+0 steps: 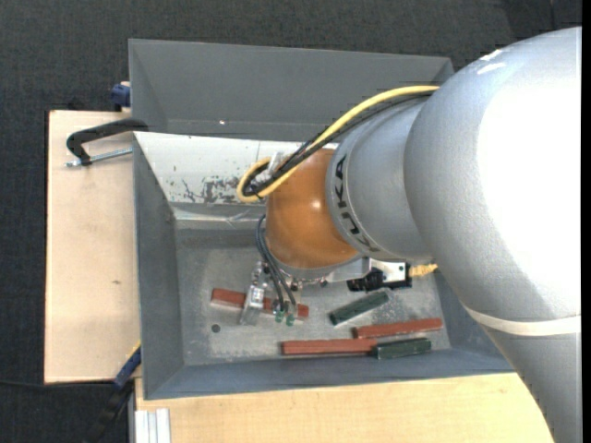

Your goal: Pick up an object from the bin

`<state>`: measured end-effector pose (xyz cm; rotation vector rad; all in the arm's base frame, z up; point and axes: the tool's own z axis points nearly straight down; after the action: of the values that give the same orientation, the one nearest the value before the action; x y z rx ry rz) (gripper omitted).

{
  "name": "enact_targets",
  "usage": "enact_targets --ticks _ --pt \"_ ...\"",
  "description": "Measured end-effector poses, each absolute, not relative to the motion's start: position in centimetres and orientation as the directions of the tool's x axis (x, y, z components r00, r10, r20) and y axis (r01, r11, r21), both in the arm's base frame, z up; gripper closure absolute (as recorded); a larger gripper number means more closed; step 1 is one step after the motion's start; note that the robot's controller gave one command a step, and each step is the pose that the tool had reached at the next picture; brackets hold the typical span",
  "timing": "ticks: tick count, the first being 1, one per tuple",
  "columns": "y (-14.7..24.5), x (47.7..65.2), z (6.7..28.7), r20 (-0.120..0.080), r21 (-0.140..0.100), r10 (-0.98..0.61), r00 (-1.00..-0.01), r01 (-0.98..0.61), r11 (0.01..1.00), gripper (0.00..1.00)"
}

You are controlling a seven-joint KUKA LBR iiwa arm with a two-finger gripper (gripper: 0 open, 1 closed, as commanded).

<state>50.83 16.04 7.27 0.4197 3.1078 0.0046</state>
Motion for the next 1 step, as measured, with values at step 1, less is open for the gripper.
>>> enact_targets --ticks 1 --pt "16.37 51.35 11.06 0.004 -0.001 0.26 -0.966 0.26 0.966 1.0"
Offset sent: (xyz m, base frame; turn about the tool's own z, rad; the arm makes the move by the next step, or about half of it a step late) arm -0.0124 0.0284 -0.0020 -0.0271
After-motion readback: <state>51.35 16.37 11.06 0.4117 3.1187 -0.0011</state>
